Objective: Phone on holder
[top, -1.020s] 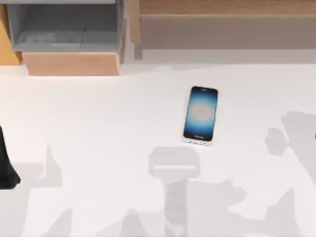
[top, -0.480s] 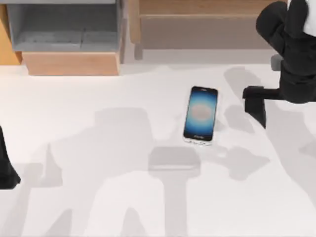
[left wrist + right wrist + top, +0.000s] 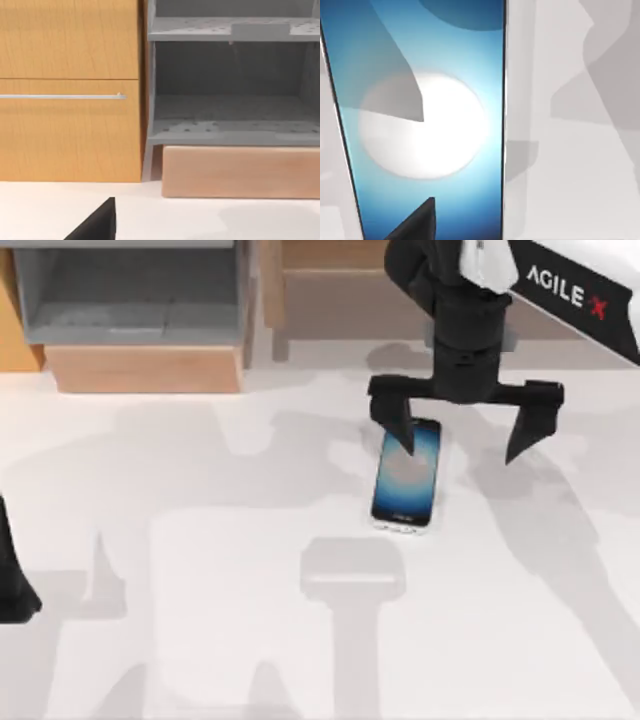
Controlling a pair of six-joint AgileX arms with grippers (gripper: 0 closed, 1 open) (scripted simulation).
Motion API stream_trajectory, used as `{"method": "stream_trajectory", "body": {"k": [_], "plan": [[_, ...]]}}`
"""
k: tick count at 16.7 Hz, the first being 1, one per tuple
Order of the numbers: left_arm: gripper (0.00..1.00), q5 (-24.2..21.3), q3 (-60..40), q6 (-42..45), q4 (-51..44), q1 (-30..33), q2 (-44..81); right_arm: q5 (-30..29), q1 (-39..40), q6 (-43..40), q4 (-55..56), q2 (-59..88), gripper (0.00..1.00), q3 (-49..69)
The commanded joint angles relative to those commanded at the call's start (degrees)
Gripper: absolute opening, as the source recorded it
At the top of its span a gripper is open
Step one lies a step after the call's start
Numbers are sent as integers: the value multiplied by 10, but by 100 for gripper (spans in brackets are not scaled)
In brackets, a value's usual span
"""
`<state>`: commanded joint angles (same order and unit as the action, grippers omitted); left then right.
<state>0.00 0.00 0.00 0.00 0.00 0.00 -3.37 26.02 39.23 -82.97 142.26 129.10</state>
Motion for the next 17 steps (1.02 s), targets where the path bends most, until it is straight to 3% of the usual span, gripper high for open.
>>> {"method": "stream_trajectory", "body": {"k": [4,9,13,17], "plan": [[100,0,0,0,0,0,0,26,19,11,2,43,100,95],[100,0,0,0,0,0,0,30,21,12,3,47,100,105],[100,0,0,0,0,0,0,30,20,11,27,46,100,80],[100,0,0,0,0,0,0,30,21,12,124,53,100,-6]]}}
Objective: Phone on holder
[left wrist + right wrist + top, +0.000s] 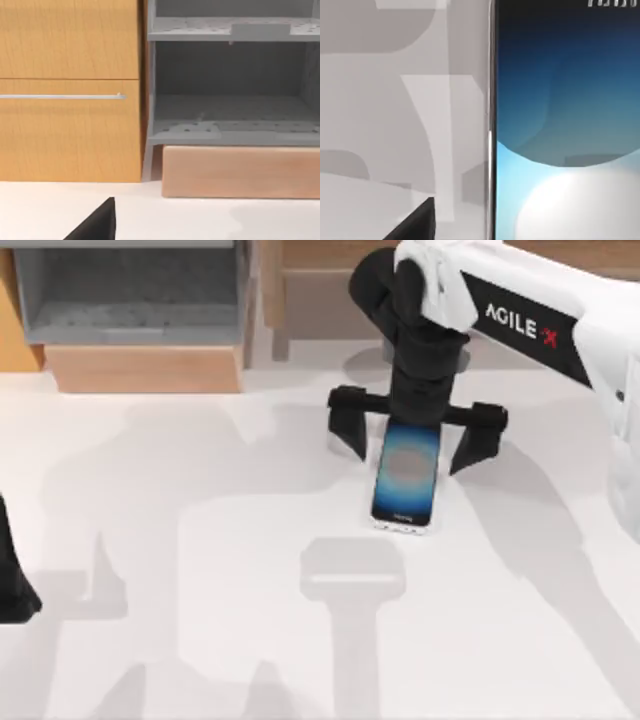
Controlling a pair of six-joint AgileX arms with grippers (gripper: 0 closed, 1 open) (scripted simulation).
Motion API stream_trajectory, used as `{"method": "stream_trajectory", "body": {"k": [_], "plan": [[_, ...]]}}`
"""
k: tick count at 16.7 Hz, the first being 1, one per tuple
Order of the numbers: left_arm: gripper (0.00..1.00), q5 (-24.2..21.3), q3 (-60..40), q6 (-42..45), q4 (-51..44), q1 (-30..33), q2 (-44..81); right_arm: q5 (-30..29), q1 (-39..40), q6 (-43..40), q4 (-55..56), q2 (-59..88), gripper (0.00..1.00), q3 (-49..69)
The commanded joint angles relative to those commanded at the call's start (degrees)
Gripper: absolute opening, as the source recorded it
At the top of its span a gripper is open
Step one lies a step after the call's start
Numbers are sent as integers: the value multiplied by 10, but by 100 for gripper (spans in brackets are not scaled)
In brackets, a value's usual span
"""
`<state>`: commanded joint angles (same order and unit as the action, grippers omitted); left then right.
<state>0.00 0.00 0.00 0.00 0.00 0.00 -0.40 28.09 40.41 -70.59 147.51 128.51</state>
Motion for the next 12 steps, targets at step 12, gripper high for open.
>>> {"method": "stream_trajectory", "body": {"k": [12], "plan": [[100,0,0,0,0,0,0,0,1,1,51,6,62,-49]]}}
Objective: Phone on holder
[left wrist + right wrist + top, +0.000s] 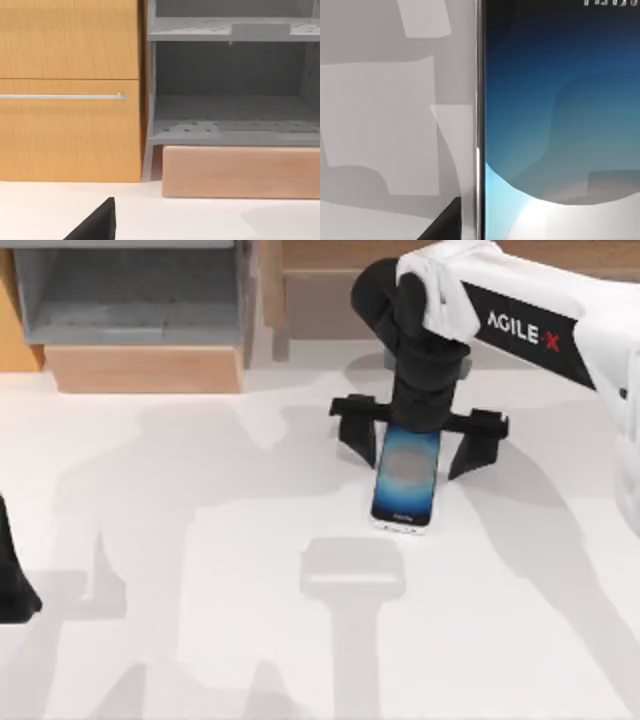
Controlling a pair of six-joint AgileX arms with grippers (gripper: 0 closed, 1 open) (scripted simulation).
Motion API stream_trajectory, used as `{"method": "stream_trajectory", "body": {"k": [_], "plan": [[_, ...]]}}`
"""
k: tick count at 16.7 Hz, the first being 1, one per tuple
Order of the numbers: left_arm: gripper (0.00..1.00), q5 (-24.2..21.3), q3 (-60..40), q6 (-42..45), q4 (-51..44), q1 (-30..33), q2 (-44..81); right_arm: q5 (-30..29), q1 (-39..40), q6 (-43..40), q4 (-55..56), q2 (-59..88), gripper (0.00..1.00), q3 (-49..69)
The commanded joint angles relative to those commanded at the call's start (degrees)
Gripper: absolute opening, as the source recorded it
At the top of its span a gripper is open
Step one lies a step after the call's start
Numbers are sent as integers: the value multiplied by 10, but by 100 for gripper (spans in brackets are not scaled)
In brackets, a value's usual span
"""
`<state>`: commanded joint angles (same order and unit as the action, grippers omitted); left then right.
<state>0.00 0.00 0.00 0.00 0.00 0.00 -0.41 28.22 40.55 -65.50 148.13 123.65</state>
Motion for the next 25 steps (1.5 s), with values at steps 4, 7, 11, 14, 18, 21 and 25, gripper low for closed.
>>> {"method": "stream_trajectory", "body": {"k": [4,7,11,14,18,21,25], "plan": [[100,0,0,0,0,0,0,0,0,0,0,0,32,0],[100,0,0,0,0,0,0,0,0,0,0,0,10,0],[100,0,0,0,0,0,0,0,0,0,0,0,0,0],[100,0,0,0,0,0,0,0,0,0,0,0,0,0],[100,0,0,0,0,0,0,-11,-3,-5,-14,-27,0,1],[100,0,0,0,0,0,0,-11,-3,-6,-34,-30,0,17],[100,0,0,0,0,0,0,-11,-3,-6,-51,-34,0,31]]}}
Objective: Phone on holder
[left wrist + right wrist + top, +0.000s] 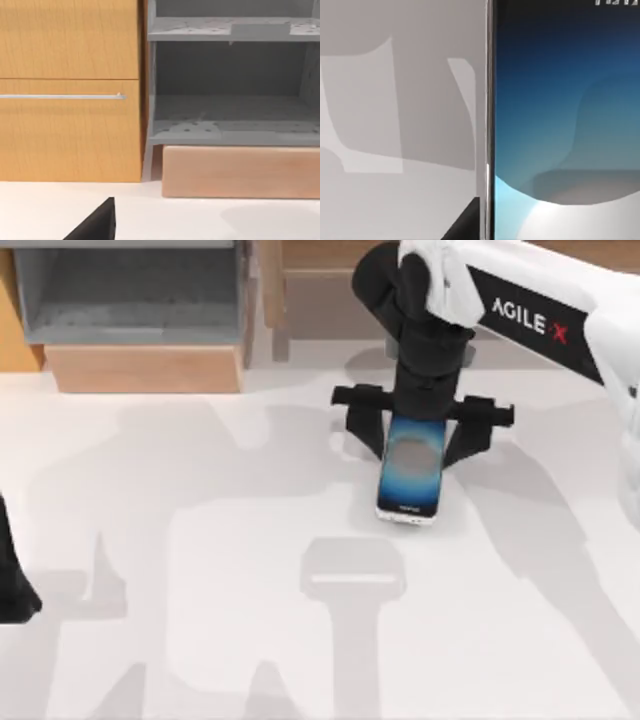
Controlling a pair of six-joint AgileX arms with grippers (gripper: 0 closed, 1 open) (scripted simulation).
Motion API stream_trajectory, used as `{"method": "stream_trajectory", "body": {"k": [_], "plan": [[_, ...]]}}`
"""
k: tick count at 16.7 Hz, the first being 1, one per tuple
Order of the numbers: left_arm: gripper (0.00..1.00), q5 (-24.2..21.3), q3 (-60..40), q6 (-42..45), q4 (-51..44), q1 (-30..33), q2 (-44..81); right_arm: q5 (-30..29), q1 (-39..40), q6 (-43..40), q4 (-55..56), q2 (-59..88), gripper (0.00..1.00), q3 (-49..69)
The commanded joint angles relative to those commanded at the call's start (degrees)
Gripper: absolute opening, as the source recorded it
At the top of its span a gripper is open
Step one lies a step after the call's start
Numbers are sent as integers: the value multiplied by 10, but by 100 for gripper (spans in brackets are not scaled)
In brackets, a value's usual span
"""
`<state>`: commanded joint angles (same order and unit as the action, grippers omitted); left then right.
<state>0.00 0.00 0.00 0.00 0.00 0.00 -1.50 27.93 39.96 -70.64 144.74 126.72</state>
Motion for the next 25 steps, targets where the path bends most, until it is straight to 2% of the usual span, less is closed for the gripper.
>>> {"method": "stream_trajectory", "body": {"k": [5,9,16,25], "plan": [[100,0,0,0,0,0,0,9,-9,-5,5,-10,0,1],[100,0,0,0,0,0,0,78,-70,-45,15,-104,0,-11],[100,0,0,0,0,0,0,252,-268,-159,23,-321,0,-125],[100,0,0,0,0,0,0,400,-521,-357,49,-481,0,-298]]}}
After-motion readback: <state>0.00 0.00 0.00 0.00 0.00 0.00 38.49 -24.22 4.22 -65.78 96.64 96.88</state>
